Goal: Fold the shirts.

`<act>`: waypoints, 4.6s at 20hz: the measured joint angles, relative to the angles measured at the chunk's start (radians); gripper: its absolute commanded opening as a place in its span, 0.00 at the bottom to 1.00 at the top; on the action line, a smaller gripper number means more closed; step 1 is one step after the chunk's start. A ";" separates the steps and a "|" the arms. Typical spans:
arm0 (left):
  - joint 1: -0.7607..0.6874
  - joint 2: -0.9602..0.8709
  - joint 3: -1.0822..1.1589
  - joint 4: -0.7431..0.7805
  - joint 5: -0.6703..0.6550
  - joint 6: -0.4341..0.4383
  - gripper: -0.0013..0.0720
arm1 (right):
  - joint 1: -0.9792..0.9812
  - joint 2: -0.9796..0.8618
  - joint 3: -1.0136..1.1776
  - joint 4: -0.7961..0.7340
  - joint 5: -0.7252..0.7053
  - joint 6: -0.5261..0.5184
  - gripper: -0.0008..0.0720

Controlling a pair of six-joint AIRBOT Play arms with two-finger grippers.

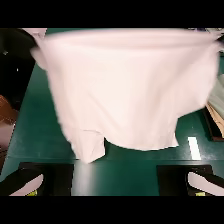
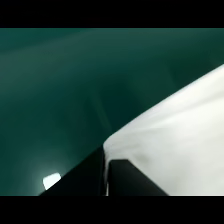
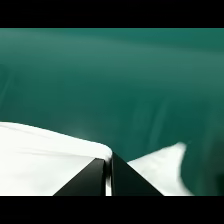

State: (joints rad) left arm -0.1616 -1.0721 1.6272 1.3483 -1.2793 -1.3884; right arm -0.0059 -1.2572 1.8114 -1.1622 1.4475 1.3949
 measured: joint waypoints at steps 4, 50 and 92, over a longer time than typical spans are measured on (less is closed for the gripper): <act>0.000 -0.217 -0.164 -0.001 0.078 0.000 0.05 | 0.066 -0.223 -0.087 -0.002 -0.068 -0.010 0.04; 0.234 -0.124 -0.920 -0.380 0.296 0.110 0.05 | -0.255 0.312 -0.858 0.200 -0.014 -0.116 0.53; 0.218 0.193 0.030 -0.353 0.098 0.023 0.05 | -0.139 0.358 -0.261 -0.009 -0.079 -0.054 0.04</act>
State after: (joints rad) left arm 0.0563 -0.8787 1.6569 0.9955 -1.1816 -1.3651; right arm -0.1452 -0.8989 1.5505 -1.1713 1.3682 1.3407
